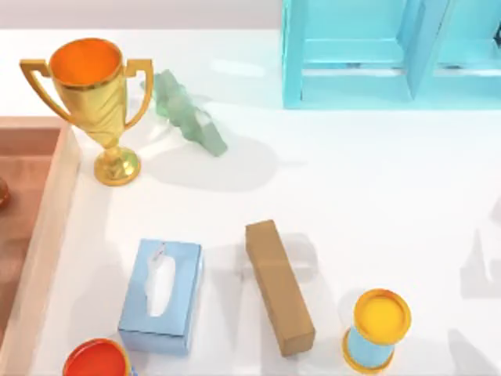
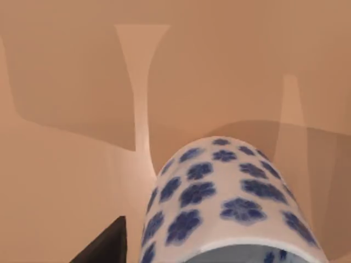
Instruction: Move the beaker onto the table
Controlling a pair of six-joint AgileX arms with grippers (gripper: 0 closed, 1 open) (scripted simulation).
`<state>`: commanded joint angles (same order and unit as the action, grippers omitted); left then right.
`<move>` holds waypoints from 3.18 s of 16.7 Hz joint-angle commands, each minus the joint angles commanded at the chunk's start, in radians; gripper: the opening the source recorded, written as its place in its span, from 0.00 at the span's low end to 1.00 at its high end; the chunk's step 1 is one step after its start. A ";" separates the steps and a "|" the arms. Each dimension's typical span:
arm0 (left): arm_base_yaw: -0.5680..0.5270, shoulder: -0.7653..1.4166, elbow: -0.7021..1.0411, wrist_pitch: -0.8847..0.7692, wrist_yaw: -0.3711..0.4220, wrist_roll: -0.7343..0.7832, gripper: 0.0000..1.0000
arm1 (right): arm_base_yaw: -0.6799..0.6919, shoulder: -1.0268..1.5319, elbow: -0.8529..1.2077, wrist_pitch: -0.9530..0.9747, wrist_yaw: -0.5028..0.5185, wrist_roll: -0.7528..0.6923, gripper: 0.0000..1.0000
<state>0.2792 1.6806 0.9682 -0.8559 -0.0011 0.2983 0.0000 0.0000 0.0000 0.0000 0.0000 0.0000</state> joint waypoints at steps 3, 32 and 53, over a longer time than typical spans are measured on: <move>0.000 0.000 0.000 0.000 0.000 0.000 1.00 | 0.000 0.000 0.000 0.000 0.000 0.000 1.00; -0.038 -0.034 0.115 -0.081 -0.010 -0.133 0.00 | 0.000 0.000 0.000 0.000 0.000 0.000 1.00; -0.529 -0.107 0.317 -0.428 -0.002 -0.534 0.00 | 0.000 0.000 0.000 0.000 0.000 0.000 1.00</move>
<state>-0.2502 1.5739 1.2857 -1.2844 -0.0032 -0.2352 0.0000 0.0000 0.0000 0.0000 0.0000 0.0000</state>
